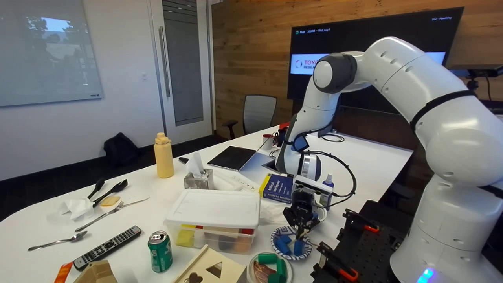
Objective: Use the chopstick to stir the blue blocks in the bowl.
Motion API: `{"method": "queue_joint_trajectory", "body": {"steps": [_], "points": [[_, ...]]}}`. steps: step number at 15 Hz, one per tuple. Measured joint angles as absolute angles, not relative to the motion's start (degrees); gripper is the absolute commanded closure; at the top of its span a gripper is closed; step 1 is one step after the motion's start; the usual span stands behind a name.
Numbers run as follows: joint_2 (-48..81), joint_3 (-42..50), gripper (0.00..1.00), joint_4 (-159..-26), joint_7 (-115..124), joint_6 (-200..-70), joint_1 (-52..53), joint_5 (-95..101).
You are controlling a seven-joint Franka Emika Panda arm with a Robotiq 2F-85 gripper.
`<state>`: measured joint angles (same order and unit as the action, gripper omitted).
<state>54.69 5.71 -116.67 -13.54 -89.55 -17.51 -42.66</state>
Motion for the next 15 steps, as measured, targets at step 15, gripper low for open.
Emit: {"method": "queue_joint_trajectory", "body": {"steps": [15], "points": [[54.62,7.08,0.98,-115.19,-14.04,-91.85,-17.43,-41.69]]}}
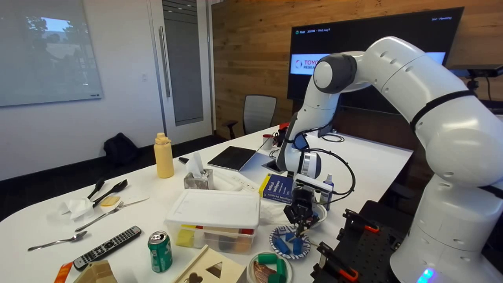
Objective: Use the chopstick to stir the blue blocks in the bowl.
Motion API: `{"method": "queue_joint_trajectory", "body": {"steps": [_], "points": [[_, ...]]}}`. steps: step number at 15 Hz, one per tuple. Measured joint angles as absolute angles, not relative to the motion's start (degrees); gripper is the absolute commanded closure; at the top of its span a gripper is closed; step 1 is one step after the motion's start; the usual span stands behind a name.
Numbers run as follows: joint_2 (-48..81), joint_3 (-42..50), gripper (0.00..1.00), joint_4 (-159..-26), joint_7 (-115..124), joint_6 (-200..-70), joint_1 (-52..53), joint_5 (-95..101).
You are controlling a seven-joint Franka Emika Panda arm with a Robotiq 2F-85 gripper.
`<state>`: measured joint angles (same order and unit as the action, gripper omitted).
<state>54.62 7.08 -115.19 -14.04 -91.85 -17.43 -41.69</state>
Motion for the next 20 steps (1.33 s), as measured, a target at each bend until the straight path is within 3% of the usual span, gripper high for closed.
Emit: {"method": "queue_joint_trajectory", "body": {"steps": [11,20], "points": [[54.87,4.66,0.98,-115.13,-14.43,-87.44,-16.97,-40.9],[53.84,5.87,0.98,-115.06,-14.56,-95.11,-16.64,-40.99]]}}
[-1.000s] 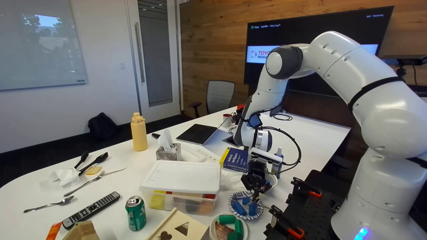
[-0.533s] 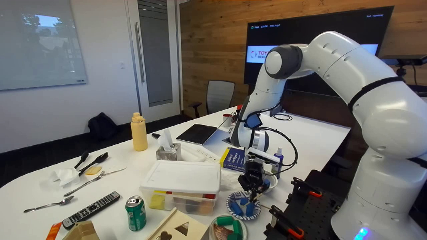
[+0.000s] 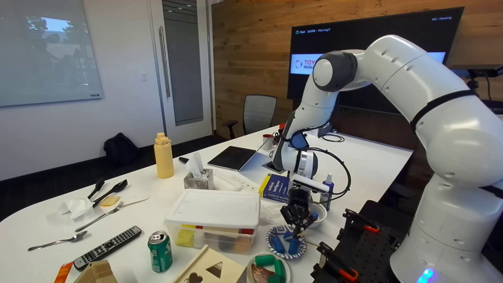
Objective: Use the chopstick to stir the blue blocks in the bowl.
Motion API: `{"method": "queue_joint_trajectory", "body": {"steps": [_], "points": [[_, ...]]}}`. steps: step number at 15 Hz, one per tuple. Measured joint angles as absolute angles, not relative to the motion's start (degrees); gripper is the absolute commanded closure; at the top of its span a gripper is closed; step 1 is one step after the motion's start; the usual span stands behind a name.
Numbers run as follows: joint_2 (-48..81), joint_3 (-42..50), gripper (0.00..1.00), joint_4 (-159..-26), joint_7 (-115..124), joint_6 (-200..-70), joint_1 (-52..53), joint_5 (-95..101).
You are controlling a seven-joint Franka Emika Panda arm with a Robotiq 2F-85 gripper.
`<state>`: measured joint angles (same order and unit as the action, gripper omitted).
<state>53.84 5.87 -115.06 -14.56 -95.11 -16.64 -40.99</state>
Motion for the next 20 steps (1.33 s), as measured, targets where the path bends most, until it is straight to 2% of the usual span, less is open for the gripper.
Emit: {"method": "queue_joint_trajectory", "body": {"steps": [11,20], "points": [[53.55,6.34,0.98,-118.25,-14.41,-90.45,-16.71,-39.62],[53.38,5.62,0.98,-117.48,-14.66,-92.42,-15.83,-39.67]]}}
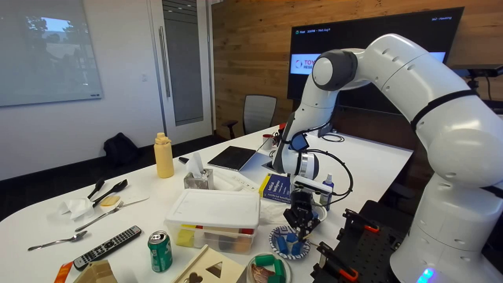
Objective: Use the chopstick to stir the blue blocks in the bowl.
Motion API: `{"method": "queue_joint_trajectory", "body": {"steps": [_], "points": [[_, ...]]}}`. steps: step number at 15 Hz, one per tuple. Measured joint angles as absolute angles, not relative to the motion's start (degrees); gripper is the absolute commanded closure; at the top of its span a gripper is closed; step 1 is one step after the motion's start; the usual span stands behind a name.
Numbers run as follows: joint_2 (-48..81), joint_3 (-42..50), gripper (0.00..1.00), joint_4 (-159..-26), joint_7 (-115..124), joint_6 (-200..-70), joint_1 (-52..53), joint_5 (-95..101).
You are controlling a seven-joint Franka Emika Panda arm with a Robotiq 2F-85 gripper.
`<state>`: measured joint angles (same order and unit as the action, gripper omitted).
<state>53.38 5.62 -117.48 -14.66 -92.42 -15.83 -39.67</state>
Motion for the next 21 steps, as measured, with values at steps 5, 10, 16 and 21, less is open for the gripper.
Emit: {"method": "queue_joint_trajectory", "body": {"steps": [5,10,16,21], "points": [[52.15,5.66,0.98,-117.41,-14.65,-97.19,-14.57,-39.23],[51.04,5.69,0.98,-117.68,-14.39,-97.85,-14.31,-37.99],[50.9,5.7,0.98,-119.31,-14.04,-96.74,-14.48,-36.99],[50.85,5.66,0.98,-119.86,-14.41,-95.18,-14.56,-36.96]]}}
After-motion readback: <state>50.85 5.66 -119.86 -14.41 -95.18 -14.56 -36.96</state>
